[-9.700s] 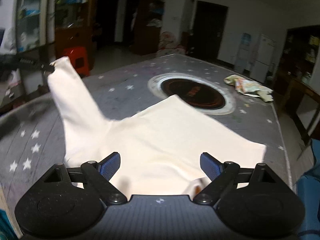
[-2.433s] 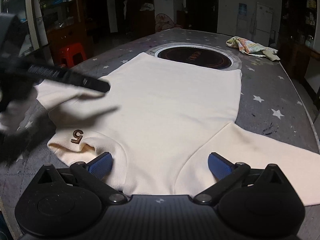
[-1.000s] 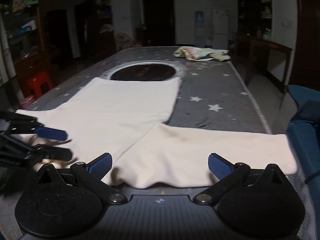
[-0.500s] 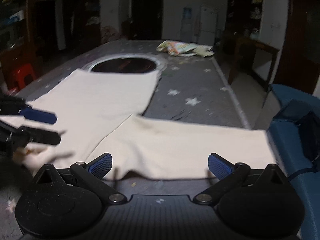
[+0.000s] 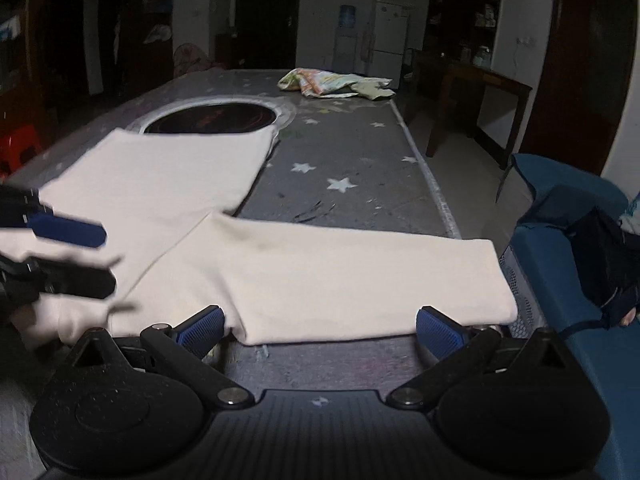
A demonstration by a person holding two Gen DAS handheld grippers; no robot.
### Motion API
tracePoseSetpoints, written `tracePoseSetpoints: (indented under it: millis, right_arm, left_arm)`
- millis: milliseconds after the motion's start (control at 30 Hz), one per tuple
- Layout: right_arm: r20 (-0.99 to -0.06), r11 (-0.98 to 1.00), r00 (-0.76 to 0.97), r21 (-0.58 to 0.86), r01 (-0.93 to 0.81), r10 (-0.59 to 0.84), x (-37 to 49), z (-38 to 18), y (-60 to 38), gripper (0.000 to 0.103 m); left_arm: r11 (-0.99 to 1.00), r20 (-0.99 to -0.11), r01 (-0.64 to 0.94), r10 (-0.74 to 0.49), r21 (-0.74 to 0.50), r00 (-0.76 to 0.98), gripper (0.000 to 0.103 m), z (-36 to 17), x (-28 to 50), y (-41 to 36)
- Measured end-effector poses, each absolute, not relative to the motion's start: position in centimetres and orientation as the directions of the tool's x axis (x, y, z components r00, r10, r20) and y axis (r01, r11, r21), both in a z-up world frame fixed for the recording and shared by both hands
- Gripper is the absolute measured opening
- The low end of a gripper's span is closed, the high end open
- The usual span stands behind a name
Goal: Fold clothes
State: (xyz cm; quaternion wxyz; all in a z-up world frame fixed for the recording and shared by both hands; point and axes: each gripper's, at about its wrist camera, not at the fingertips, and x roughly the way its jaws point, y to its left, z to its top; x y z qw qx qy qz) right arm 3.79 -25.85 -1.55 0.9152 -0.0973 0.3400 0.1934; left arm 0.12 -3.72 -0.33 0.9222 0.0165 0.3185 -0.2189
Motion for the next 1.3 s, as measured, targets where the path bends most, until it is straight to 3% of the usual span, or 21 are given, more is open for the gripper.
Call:
tracePoseSetpoints:
  millis: [433, 733, 833, 967, 1167, 1300]
  right_arm:
    - [-0.649, 0.977, 0.741, 0.017, -0.211, 0.172, 7.5, -1.4, -31.1, 0.094]
    - [-0.69, 0.98, 0.7, 0.187, -0.07, 0.182, 10.6, -3.1, -35.4, 0.076]
    - [-0.694, 0.962, 0.683, 0.268, -0.047, 0.226, 11.2, -3.8, -36.5, 0.067]
    - [-0.672, 0.927, 0.681, 0.373, -0.029, 0.292, 11.3, -4.1, -37.8, 0.046]
    - [-0.637, 0.926, 0.722, 0.376, -0.016, 0.271, 11.0, -3.7, -38.4, 0.017]
    - [-0.598, 0.921, 0.75, 0.387, -0.036, 0.281, 10.7, -2.5, -38.4, 0.011]
  left_arm:
    - [0.9, -0.609, 0.422, -0.396, -0.11, 0.687, 0.053, -0.9, -0.2, -4.3]
    - [0.9, -0.618, 0.423, -0.394, -0.108, 0.68, 0.054, -1.1, -0.3, -4.5]
    - [0.901, -0.62, 0.422, -0.392, -0.107, 0.68, 0.054, -1.1, -0.2, -4.5]
    - [0.901, -0.622, 0.421, -0.389, -0.105, 0.679, 0.054, -1.1, -0.2, -4.4]
    - [0.902, -0.624, 0.418, -0.387, -0.105, 0.679, 0.055, -1.1, -0.2, -4.4]
    - [0.904, -0.623, 0.415, -0.385, -0.105, 0.681, 0.055, -1.1, -0.1, -4.2]
